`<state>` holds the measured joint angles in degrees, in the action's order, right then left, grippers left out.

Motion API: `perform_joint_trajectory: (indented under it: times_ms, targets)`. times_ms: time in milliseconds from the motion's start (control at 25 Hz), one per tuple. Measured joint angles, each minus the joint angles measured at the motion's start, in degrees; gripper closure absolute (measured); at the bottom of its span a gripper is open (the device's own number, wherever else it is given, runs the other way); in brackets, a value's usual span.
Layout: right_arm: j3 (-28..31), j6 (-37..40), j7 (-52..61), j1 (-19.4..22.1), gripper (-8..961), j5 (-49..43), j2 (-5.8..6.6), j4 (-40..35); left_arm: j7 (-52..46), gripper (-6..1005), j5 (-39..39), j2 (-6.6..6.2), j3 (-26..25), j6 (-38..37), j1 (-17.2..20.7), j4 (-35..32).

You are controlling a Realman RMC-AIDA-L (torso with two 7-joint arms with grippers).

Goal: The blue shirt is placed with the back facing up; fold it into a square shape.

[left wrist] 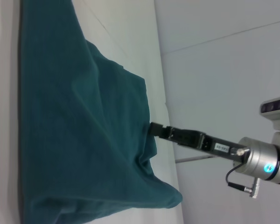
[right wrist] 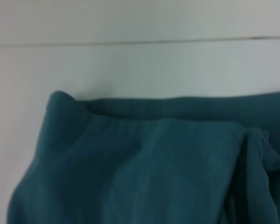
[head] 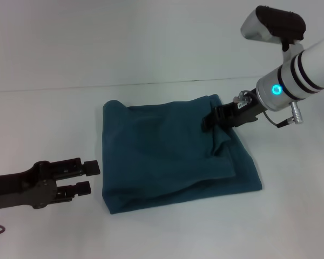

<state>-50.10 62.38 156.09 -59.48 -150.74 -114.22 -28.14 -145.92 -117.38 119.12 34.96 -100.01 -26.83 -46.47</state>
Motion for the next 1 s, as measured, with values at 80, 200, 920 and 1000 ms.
perform_joint_trajectory:
  times_ms: [80, 200, 920, 1000]
  targets:
    - [-1.42, -0.55, 0.98, 0.03, 470, -0.09, -0.04, 0.17, 0.08, 234, 0.03, 0.03, -0.15, 0.03, 0.00, 0.02]
    - [-2.10, -1.01, 1.46, 0.09, 476, -0.15, -0.21, 0.19, 0.19, 235, 0.10, 0.16, -0.26, 0.38, -0.11, 0.21]
    - [-3.12, -5.76, 1.37, 0.22, 509, -0.28, -2.06, 2.37, 0.54, 234, 1.57, 0.19, -0.24, 0.89, -0.24, 0.72]
    - [-2.98, -6.02, 1.10, 0.25, 513, -0.04, -2.30, 2.29, 0.56, 234, 1.58, 0.21, -0.24, 0.89, -0.24, 0.70]
